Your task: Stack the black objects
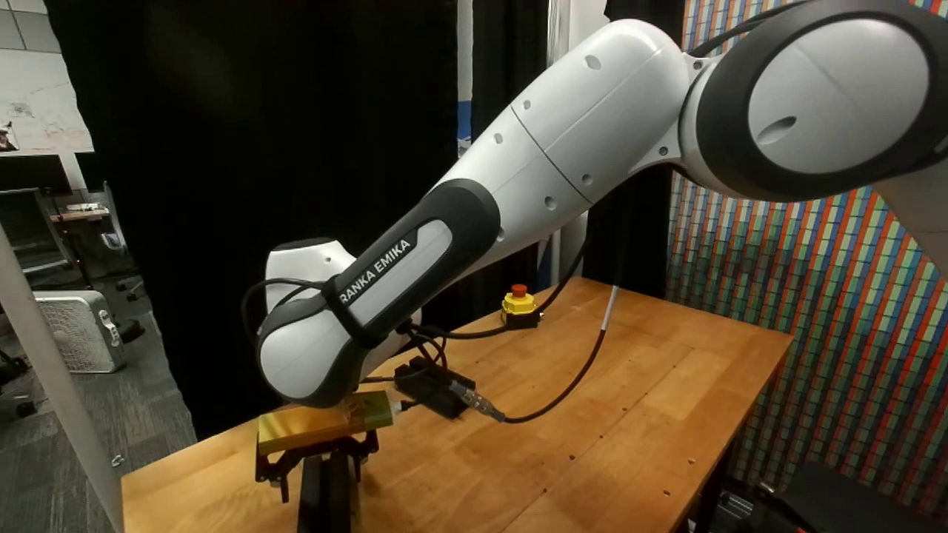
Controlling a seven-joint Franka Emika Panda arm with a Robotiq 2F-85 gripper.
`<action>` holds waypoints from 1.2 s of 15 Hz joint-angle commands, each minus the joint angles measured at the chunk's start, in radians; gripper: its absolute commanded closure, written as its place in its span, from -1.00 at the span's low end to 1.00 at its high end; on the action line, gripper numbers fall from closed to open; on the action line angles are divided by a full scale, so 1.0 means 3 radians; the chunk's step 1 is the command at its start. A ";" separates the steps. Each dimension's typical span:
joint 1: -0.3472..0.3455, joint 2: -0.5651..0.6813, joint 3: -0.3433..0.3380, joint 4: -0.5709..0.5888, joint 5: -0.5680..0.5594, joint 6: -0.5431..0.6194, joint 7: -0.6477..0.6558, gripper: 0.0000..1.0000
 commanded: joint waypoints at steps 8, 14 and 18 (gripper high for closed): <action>0.0164 0.0312 -0.0095 0.0493 -0.0012 -0.0136 0.0127 -0.50; 0.0301 0.0343 -0.0275 0.0650 -0.0133 -0.0409 0.0427 0.07; 0.0395 0.0229 -0.0423 0.0575 -0.0234 -0.0562 0.0860 0.08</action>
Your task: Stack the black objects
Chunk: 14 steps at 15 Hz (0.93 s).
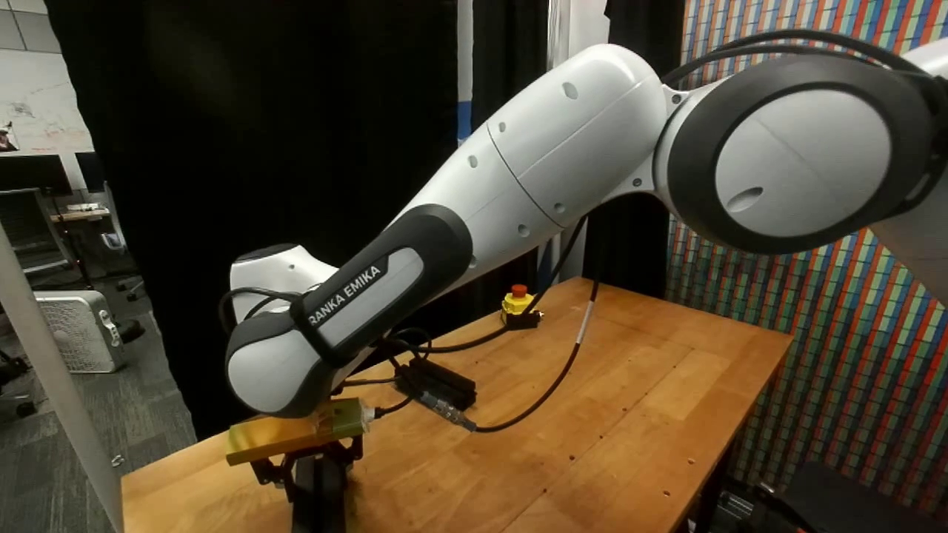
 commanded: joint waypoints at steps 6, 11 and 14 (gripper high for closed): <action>0.0090 -0.0419 -0.0229 -0.0450 -0.0043 0.0084 0.0968 0.08; -0.0035 -0.0898 -0.0105 -0.1256 -0.0053 0.0650 0.1250 0.08; -0.0115 -0.1148 -0.0014 -0.1757 -0.0024 0.1101 0.1223 0.08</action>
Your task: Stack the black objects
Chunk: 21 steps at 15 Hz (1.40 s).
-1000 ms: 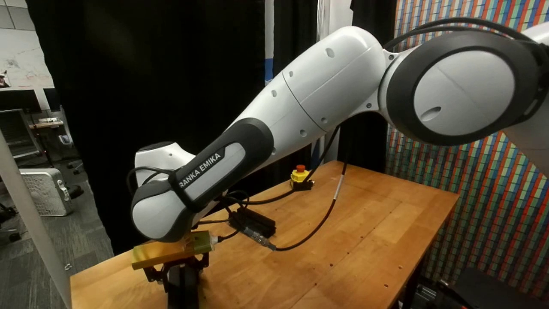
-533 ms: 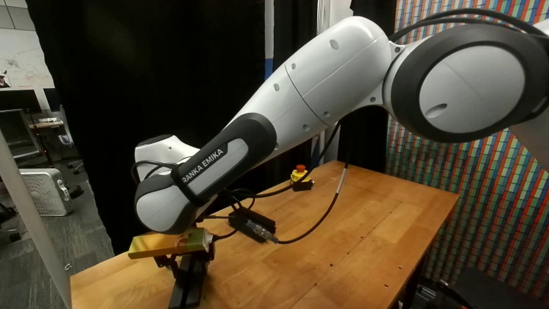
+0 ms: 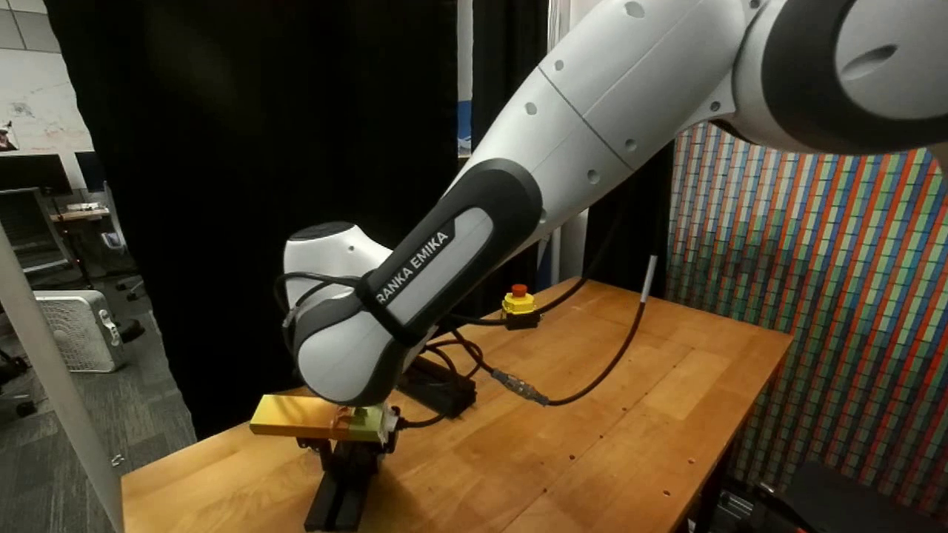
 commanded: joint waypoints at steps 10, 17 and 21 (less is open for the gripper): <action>-0.0251 -0.1050 0.0358 -0.1553 0.0010 0.0931 -0.0015 0.08; -0.0344 -0.1197 0.0613 -0.1716 0.0189 0.1006 0.0041 0.08; -0.0332 -0.1202 0.0670 -0.1814 0.0280 0.1066 0.0201 0.08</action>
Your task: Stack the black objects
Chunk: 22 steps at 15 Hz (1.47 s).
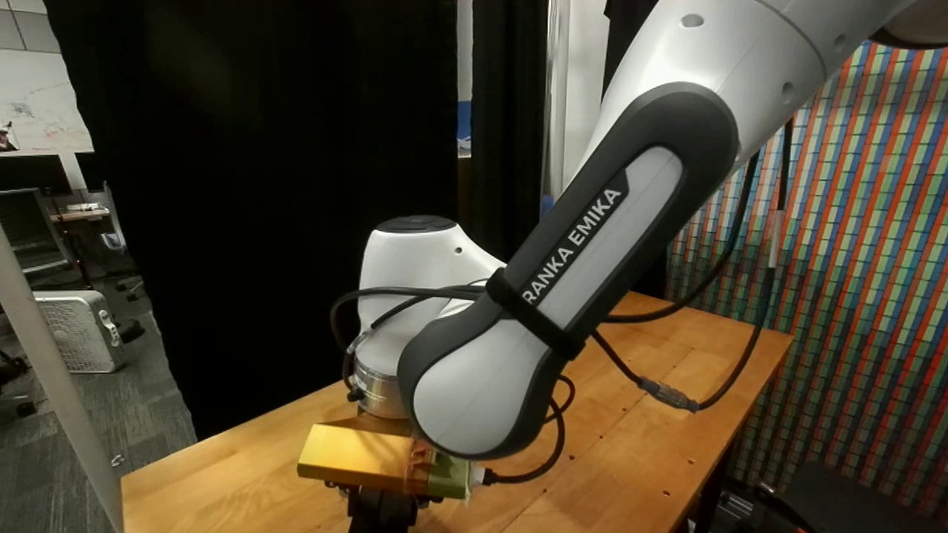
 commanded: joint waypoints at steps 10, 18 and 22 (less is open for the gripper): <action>-0.0051 -0.0267 0.0280 -0.0603 0.0296 0.0517 0.0428 0.08; -0.0019 -0.0276 0.0363 -0.0659 0.0258 0.0523 0.0478 0.08; 0.0007 -0.0245 0.0287 -0.0630 0.0166 0.0406 0.0626 0.08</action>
